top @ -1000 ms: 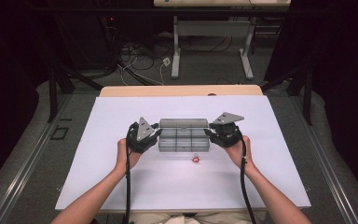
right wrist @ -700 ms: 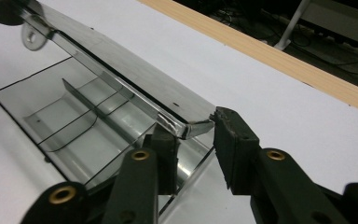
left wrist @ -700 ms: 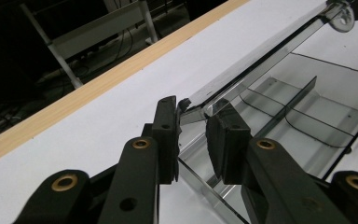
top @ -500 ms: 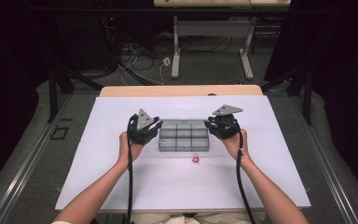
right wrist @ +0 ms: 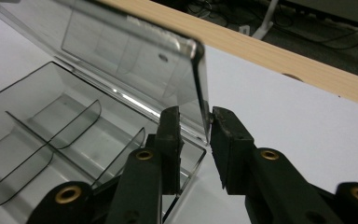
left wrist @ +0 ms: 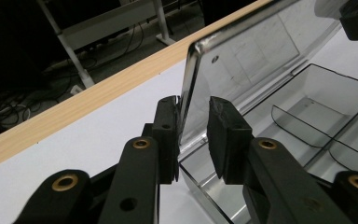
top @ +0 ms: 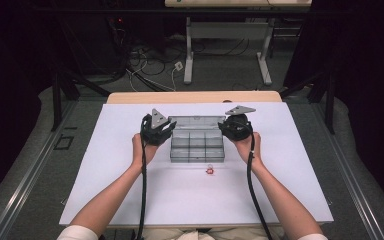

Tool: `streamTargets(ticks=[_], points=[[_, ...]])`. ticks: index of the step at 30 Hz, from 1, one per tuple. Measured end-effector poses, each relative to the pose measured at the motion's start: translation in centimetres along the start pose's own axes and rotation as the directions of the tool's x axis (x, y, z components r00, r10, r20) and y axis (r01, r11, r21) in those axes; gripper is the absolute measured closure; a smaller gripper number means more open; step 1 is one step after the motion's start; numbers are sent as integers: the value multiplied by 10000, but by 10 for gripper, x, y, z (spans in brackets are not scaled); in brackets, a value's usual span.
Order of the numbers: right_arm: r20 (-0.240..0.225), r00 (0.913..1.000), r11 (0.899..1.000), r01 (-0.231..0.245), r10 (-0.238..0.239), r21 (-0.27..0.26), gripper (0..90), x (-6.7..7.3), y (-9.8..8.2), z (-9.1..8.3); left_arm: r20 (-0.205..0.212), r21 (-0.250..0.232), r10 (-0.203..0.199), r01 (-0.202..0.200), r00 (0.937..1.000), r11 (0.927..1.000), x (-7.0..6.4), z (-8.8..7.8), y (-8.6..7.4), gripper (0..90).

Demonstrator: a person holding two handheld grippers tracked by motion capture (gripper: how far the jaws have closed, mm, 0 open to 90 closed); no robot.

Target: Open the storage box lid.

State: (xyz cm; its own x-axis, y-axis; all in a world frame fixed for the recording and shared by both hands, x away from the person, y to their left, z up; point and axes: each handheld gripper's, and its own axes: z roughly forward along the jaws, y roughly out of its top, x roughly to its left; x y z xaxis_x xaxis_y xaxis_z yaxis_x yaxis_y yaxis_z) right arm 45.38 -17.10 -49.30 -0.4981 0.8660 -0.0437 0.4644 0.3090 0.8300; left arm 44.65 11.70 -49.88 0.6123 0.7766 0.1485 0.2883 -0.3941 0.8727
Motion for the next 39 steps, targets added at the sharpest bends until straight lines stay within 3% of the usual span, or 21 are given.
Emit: streamTargets(ticks=[5,9,12,16,20,24,27,30,36,39], points=[[394,9991,9999,-129,125,88,731,0,2,10,-145,260,-295,299,9995,9992,5,11,1,729],[635,9976,9988,-311,287,378,716,-1,3,19,-350,657,-222,245,9991,9975,4,20,-2,725],[979,9952,9966,-42,-39,826,699,-2,3,25,-527,874,-331,376,9981,9955,4,24,-5,723],[799,9968,9935,-60,-31,1137,637,-4,0,24,-594,1019,-533,591,9968,9930,6,21,-8,671],[516,9986,9921,47,-112,1252,559,-4,-6,16,-213,1054,-683,702,9974,9920,6,13,-14,502],[126,9984,9883,530,-554,1428,503,0,-19,4,196,925,-834,813,9963,9924,-1,-2,-24,374],[-360,9982,9884,534,-488,1423,468,3,-31,-7,850,1541,-699,562,9939,9865,-5,-11,-30,276],[-572,9959,9848,788,-707,1546,434,5,-35,-17,1156,1642,-390,196,9925,9862,-5,-25,-31,221],[-857,9935,9849,868,-746,1495,403,8,-38,-33,1436,1959,-504,216,9884,9804,-6,-47,-40,155],[-1009,9916,9818,969,-810,1633,386,10,-41,-39,1410,2229,-376,53,9893,9748,-8,-54,-43,136]])
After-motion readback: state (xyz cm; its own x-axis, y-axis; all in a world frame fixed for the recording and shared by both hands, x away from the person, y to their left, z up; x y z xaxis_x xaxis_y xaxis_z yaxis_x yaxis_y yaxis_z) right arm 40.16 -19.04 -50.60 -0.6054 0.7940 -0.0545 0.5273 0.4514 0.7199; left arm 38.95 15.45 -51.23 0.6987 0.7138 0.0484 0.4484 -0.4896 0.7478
